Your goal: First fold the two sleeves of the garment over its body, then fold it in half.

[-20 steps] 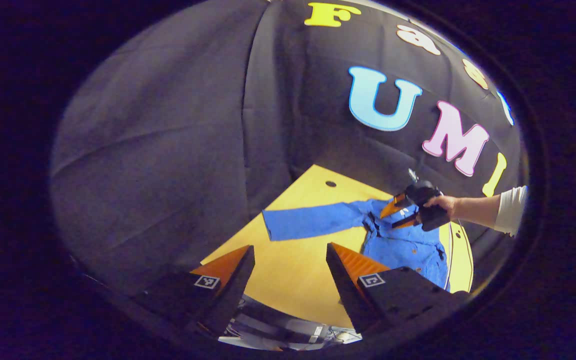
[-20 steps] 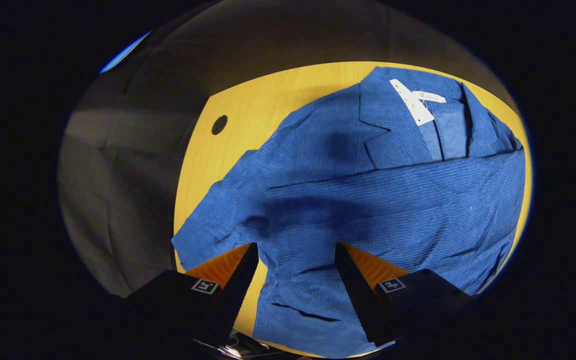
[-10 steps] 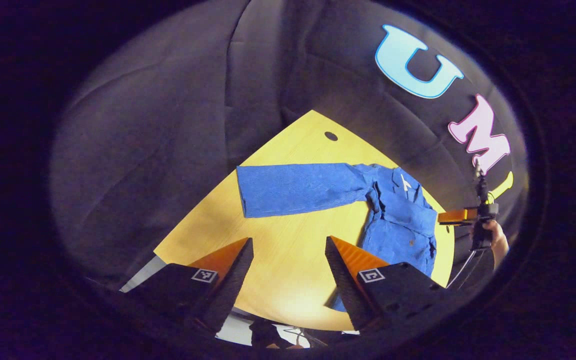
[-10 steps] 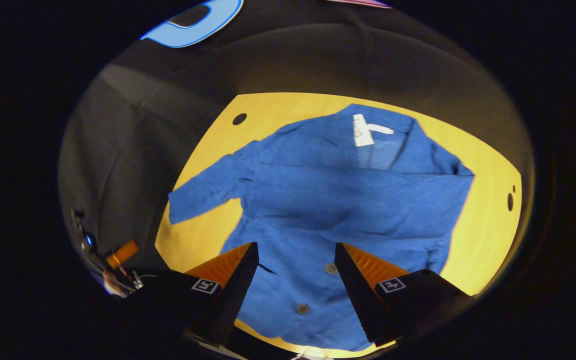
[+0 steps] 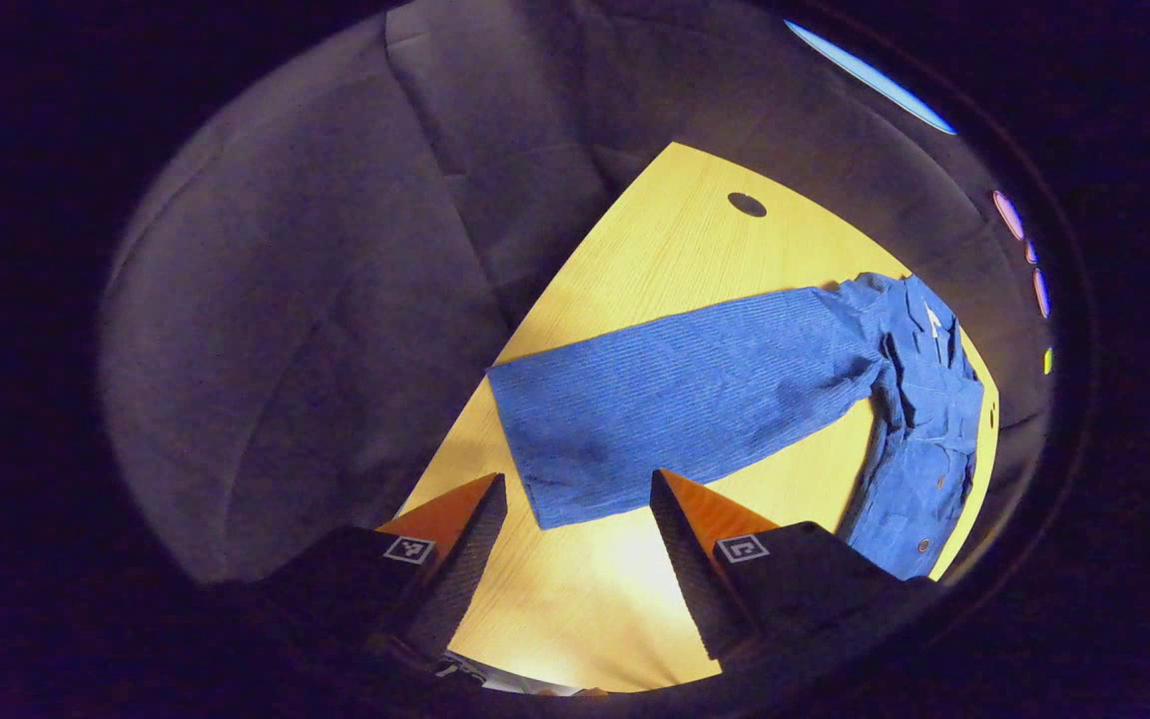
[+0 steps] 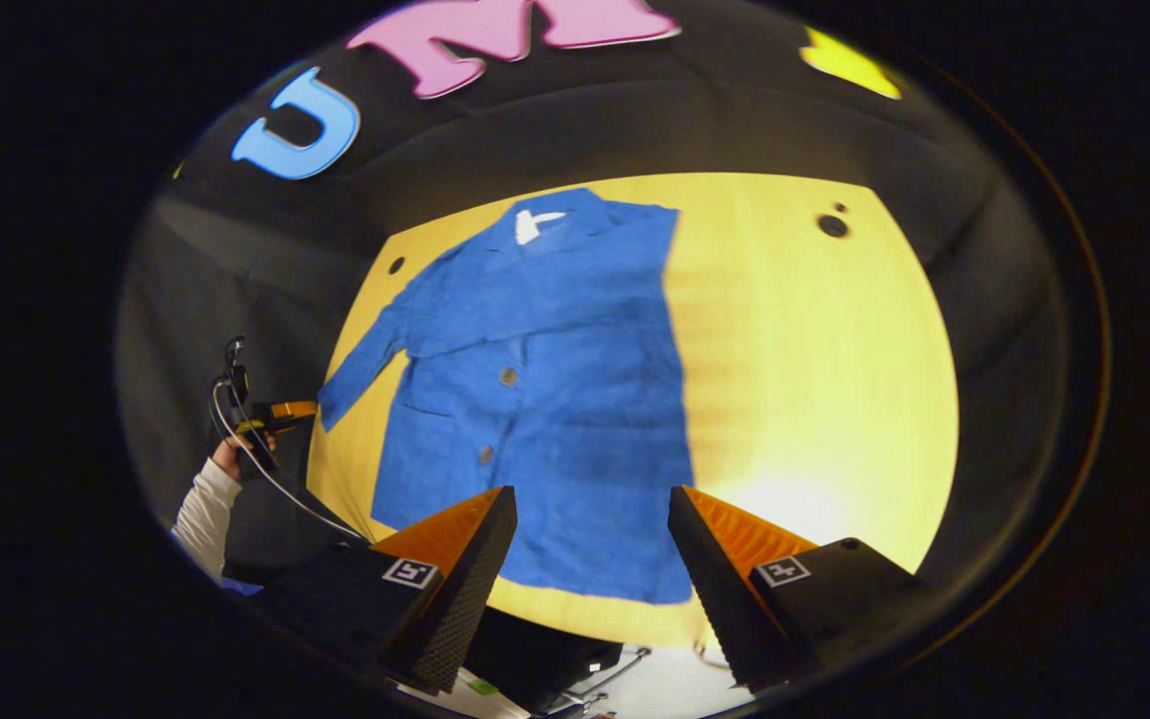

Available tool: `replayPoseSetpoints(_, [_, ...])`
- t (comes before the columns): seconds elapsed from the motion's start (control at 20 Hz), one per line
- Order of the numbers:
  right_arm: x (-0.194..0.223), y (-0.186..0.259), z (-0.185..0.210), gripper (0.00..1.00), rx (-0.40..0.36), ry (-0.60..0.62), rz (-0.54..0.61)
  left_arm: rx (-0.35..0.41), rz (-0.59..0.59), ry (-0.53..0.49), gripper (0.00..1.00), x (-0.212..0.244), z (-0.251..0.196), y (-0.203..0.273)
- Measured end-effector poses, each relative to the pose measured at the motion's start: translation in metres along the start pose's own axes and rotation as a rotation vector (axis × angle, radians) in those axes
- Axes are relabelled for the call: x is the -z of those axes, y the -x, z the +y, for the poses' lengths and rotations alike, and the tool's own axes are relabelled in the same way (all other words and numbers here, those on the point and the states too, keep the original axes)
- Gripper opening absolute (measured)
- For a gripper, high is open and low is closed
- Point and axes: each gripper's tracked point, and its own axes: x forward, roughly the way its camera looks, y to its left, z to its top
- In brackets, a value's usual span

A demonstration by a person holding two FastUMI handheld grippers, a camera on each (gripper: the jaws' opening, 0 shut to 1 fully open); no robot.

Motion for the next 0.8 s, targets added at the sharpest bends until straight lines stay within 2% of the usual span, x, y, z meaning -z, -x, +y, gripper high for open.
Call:
replayPoseSetpoints(0.2, [0.045,0.042,-0.061,0.98,0.096,-0.126,-0.019,-0.027,0.055,-0.03,0.85,-0.006,-0.006,-0.032])
replayPoseSetpoints(0.25, [0.052,0.047,-0.074,0.98,0.126,-0.151,-0.02,-0.033,0.127,-0.019,0.85,0.006,-0.007,-0.038])
replayPoseSetpoints(0.3, [0.057,0.05,-0.083,0.98,0.141,-0.176,-0.024,-0.043,0.037,-0.009,0.84,-0.02,-0.009,-0.059])
replayPoseSetpoints(0.35, [0.057,0.053,-0.083,0.99,0.134,-0.201,-0.033,-0.047,0.069,0.003,0.87,-0.01,-0.011,-0.054])
replayPoseSetpoints(0.55, [0.051,0.052,-0.068,0.99,0.044,-0.279,-0.059,-0.045,0.047,-0.009,0.86,-0.008,-0.013,-0.049])
replayPoseSetpoints(0.65, [0.051,0.047,-0.065,0.98,0.038,-0.283,-0.06,-0.043,0.042,-0.023,0.83,-0.007,-0.018,-0.048])
replayPoseSetpoints(0.8, [0.053,0.036,-0.061,0.99,0.044,-0.267,-0.036,-0.049,0.024,-0.068,0.27,-0.011,-0.032,-0.048])
